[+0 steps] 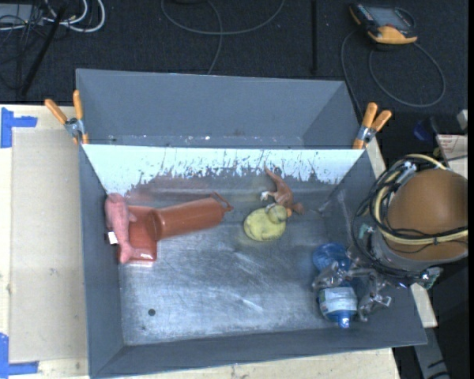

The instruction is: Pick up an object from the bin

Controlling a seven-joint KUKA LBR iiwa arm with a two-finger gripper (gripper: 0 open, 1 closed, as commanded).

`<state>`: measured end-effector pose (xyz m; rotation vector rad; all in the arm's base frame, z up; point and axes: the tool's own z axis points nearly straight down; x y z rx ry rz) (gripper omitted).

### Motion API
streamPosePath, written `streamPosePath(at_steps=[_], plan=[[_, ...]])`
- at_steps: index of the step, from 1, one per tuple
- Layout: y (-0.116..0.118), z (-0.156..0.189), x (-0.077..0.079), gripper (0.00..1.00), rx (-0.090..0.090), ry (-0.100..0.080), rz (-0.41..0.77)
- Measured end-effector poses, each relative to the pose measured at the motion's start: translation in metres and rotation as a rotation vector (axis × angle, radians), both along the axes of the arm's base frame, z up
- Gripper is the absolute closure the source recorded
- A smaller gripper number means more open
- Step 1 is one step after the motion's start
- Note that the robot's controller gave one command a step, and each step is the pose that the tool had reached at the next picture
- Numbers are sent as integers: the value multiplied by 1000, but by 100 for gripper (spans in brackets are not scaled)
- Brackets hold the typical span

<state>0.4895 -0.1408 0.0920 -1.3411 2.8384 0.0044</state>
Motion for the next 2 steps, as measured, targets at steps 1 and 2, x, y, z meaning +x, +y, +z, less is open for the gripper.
streamPosePath(at_steps=[1,2], plan=[[32,-17,9,100,18,-3,682],[33,-17,9,100,17,-2,710]])
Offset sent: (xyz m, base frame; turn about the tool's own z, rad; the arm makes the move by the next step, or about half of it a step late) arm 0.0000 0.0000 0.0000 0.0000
